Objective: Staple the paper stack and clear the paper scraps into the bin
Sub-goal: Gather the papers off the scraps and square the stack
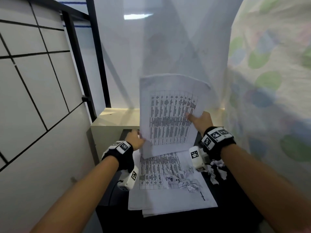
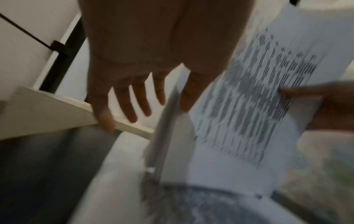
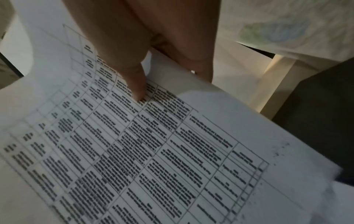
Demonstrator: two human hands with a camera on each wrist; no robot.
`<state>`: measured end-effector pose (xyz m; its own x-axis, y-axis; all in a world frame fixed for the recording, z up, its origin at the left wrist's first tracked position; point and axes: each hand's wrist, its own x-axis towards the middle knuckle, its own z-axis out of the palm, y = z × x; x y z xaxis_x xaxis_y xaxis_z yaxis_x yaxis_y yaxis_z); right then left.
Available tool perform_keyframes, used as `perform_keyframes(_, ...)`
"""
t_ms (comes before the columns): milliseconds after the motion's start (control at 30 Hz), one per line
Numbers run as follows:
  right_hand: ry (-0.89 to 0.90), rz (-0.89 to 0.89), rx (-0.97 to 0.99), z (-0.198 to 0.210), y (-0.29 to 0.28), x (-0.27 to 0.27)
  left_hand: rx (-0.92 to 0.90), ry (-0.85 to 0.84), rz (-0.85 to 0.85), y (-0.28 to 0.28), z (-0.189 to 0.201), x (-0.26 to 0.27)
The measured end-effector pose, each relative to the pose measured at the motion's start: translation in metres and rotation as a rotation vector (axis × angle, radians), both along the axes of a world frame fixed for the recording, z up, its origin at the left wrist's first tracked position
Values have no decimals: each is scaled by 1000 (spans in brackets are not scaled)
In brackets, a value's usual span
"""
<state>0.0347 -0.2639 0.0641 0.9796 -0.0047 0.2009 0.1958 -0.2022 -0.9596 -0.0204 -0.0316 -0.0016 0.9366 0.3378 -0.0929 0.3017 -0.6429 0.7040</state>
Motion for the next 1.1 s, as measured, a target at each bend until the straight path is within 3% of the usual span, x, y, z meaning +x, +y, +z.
perform_keyframes(67,-34,-57,2,5,-5,6,169,246,25,3,-14,-8)
perform_keyframes(133,-57,-125,35,13,-12,11,275,366,24,2,-24,-14)
perform_keyframes(467,-67,-244,154,28,-46,19,206,585,84,-34,-15,-13)
perform_keyframes(533,-67,-264,148,26,-50,20,169,625,80,-32,-28,1)
perform_keyframes(600,-71,-284,152,25,-53,22,191,646,104,-15,-66,30)
perform_keyframes(767,-51,-294,178,25,-53,22,162,573,21,-43,-19,-13)
perform_keyframes(1100,-20,-275,181,22,-55,24,-43,185,120,-45,-22,1)
